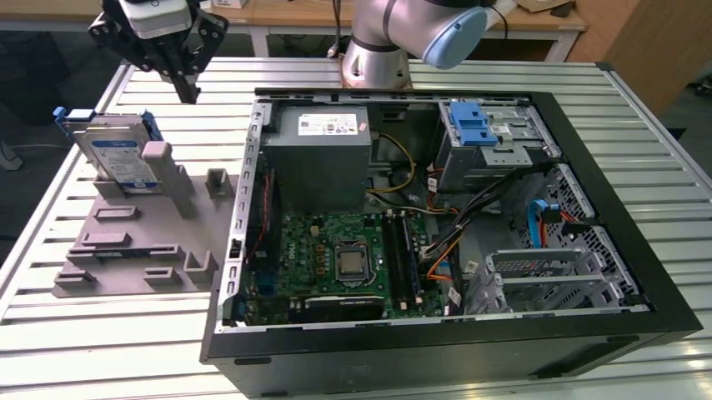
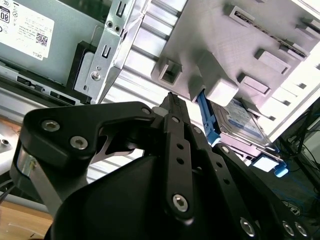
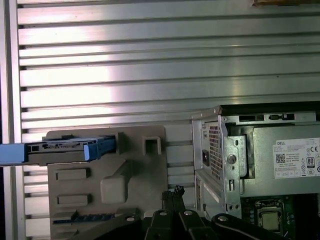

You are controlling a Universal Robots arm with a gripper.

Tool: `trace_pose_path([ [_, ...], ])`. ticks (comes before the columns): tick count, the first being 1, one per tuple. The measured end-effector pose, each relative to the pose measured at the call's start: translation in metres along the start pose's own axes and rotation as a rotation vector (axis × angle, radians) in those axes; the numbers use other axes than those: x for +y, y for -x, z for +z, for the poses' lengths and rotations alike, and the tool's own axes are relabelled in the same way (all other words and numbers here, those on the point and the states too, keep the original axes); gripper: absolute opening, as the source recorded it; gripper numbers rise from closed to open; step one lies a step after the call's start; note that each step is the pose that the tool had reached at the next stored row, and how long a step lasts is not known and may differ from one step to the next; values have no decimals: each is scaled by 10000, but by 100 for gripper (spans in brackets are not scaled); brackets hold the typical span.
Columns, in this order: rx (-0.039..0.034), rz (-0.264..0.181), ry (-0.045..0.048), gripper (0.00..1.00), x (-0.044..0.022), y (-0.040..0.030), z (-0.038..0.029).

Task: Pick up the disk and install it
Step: 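Reach for the disk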

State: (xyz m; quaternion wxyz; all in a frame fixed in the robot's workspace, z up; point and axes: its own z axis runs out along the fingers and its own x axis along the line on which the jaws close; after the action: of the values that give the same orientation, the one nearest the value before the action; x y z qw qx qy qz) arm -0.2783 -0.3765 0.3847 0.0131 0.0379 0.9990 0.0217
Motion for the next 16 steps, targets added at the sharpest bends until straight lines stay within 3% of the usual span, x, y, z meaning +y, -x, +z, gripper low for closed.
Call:
trace_pose_path([
  [16, 1, 0, 0, 11, -3, -43, 2],
])
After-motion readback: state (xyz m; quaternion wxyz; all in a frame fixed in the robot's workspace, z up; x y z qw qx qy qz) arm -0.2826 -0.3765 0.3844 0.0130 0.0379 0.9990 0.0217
